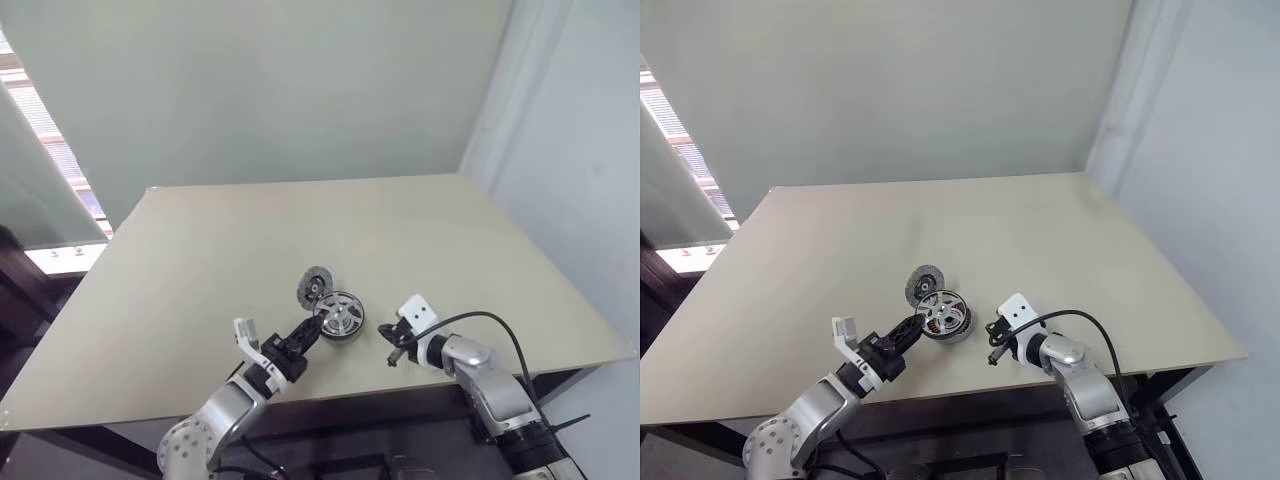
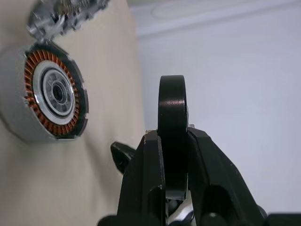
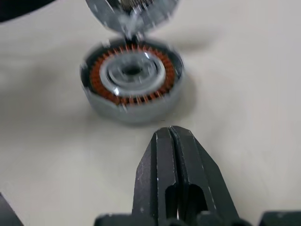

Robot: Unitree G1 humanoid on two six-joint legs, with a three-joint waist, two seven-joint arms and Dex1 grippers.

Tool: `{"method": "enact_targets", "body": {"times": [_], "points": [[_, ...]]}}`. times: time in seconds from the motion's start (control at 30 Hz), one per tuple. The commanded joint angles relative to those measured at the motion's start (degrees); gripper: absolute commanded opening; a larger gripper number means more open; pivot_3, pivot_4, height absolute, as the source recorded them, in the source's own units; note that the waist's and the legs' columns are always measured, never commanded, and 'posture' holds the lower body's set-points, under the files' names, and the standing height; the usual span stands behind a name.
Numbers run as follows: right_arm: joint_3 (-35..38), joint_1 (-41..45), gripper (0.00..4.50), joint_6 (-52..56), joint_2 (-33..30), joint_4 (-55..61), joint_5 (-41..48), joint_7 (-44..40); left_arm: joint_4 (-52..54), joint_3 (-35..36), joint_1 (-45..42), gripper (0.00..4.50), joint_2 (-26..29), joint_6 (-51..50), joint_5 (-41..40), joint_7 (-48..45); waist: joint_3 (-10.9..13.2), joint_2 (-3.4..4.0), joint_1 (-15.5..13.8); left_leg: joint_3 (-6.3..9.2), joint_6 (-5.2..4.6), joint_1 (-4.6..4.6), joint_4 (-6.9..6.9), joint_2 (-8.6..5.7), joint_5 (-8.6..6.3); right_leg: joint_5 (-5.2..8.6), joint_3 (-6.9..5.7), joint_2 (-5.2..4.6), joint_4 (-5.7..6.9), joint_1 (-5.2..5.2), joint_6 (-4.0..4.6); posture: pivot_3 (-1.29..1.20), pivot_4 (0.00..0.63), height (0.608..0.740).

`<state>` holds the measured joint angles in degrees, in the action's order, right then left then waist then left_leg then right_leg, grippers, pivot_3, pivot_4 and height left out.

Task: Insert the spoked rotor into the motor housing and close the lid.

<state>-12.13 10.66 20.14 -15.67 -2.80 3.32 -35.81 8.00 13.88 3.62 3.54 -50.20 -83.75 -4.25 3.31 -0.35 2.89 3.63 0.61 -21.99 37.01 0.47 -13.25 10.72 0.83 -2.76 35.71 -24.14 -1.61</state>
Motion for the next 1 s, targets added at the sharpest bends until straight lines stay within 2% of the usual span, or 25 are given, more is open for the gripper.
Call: {"method": "enact_targets", "body": {"times": [0.03, 0.37, 1.0], "points": [[1.3, -0.6, 0.00, 1.0, -0.7, 4.7, 0.7, 1.1, -2.5, -0.4, -3.4, 0.28, -0.8, 2.3, 2.6, -1.5, 0.0, 0.01, -0.1, 0.01, 0.00, 0.00, -0.04, 0.00, 0.00, 0.00, 0.00, 0.01, 0.01, 0.00, 0.00, 0.00, 0.000, 0.740], [1.4, -3.2, 0.00, 2.4, -1.1, 7.2, 1.0, 2.5, -13.3, 0.4, -11.6, 0.28, -3.2, 5.0, 10.2, -3.3, 0.0, -0.02, -0.1, 0.03, -0.01, -0.04, 0.05, -0.02, 0.01, 0.00, 0.00, 0.02, 0.00, 0.02, 0.00, 0.00, 0.000, 0.740], [1.1, -4.6, 0.00, 3.3, -0.7, 8.5, 1.1, 3.6, -22.4, 2.7, -16.0, 0.28, -4.7, 6.2, 20.0, -6.3, 0.0, -0.04, -0.1, 0.05, -0.03, -0.05, 0.04, -0.03, 0.02, 0.00, -0.01, 0.03, 0.01, 0.03, -0.01, 0.00, 0.000, 0.740]]}}
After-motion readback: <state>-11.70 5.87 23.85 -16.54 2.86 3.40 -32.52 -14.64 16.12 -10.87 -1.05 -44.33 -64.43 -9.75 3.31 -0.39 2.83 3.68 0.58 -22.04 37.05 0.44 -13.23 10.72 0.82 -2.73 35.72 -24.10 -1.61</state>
